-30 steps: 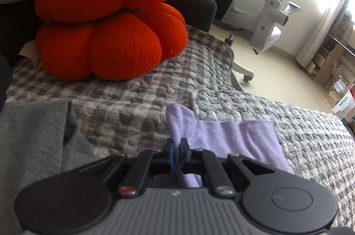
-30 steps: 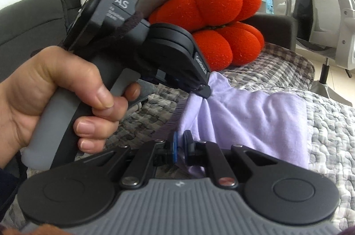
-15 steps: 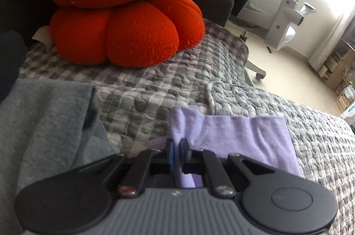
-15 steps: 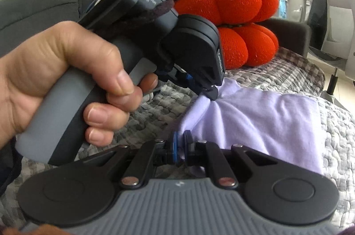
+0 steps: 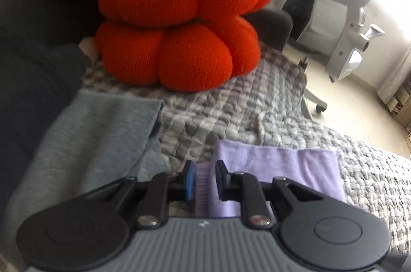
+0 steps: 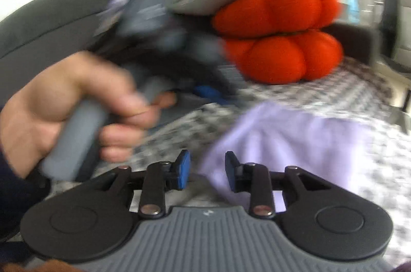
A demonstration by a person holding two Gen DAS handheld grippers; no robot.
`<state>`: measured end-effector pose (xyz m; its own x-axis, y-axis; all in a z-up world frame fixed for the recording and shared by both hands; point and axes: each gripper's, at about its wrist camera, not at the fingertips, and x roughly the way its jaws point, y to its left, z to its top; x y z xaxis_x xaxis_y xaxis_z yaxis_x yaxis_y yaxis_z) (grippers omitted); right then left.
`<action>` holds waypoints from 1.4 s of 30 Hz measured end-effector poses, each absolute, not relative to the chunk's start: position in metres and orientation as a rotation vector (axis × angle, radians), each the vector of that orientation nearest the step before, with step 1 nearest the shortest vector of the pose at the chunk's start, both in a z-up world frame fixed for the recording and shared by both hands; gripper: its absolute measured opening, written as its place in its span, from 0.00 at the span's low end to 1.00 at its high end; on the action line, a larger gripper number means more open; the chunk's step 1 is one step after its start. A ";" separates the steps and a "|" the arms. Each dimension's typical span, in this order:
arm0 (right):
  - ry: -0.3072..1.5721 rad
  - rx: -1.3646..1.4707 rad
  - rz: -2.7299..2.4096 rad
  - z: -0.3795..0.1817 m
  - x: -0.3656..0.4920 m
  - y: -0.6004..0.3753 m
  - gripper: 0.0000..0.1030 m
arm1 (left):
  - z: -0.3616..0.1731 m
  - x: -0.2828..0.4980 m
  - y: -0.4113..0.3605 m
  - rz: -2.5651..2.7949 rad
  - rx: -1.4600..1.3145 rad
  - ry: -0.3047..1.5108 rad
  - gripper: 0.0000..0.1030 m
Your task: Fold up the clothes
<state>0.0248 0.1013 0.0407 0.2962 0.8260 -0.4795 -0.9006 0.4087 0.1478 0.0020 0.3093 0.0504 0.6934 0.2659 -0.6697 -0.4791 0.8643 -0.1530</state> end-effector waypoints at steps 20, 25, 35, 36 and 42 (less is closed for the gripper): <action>0.704 -0.095 0.910 0.016 0.088 0.064 0.00 | 0.013 -0.024 0.289 0.285 -0.348 0.701 0.15; 0.698 -0.162 1.040 0.029 0.066 0.059 0.15 | 0.027 -0.036 0.274 0.219 -0.323 0.667 0.33; 0.711 -0.454 1.105 0.013 0.025 0.068 0.10 | 0.004 -0.032 0.285 0.244 -0.303 0.728 0.33; 0.713 -0.458 1.104 0.014 0.025 0.066 0.10 | 0.003 -0.033 0.284 0.250 -0.284 0.730 0.33; 0.716 -0.501 1.095 0.015 0.017 0.056 0.08 | -0.002 -0.036 0.287 0.264 -0.289 0.741 0.37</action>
